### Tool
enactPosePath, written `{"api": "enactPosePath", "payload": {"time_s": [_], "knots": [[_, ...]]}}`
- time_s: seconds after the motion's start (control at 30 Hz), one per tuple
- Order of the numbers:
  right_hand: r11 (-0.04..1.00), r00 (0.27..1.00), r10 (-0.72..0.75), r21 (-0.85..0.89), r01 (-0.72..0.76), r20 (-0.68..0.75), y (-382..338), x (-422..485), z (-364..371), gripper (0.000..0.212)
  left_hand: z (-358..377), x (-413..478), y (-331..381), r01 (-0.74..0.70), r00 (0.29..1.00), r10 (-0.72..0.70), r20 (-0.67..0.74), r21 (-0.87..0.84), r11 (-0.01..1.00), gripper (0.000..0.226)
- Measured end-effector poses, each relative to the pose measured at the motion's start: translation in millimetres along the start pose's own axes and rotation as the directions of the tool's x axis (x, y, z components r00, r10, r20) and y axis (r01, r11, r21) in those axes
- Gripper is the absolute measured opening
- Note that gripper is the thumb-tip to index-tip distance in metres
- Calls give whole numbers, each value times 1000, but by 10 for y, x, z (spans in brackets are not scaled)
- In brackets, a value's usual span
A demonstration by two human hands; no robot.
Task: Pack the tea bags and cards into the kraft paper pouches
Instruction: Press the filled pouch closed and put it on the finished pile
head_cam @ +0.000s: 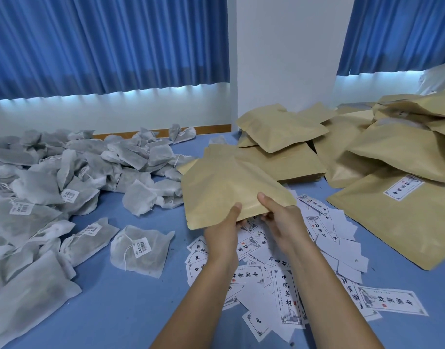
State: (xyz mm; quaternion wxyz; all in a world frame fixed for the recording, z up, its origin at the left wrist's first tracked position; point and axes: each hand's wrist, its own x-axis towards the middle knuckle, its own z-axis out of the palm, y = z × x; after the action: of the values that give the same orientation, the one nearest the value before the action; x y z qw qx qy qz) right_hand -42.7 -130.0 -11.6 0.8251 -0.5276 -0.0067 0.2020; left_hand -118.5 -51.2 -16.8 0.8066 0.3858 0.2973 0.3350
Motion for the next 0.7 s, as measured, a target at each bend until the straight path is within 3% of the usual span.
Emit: {"api": "enactPosePath", "payload": {"time_s": [0.07, 0.27, 0.47, 0.6, 0.7], "knots": [[1000, 999, -16, -3, 16, -37, -5, 0, 4, 10, -8, 19, 8, -38, 998, 39, -39, 17, 999, 26], [989, 989, -43, -143, 23, -139, -29, 28, -1, 26, 15, 7, 67, -86, 994, 88, -67, 41, 995, 7], [961, 976, -108, -271, 54, -191, -16, 38, 1, 32, 1, 13, 104, -217, 963, 247, -105, 239, 947, 10], [982, 981, -61, -187, 26, -183, -41, 4, -3, 25, -95, 70, 140, -237, 946, 289, -146, 299, 925, 21], [971, 996, -33, -237, 11, -87, -50, -45, 14, 18, -154, 133, 142, -191, 949, 252, -191, 289, 938, 28]]}}
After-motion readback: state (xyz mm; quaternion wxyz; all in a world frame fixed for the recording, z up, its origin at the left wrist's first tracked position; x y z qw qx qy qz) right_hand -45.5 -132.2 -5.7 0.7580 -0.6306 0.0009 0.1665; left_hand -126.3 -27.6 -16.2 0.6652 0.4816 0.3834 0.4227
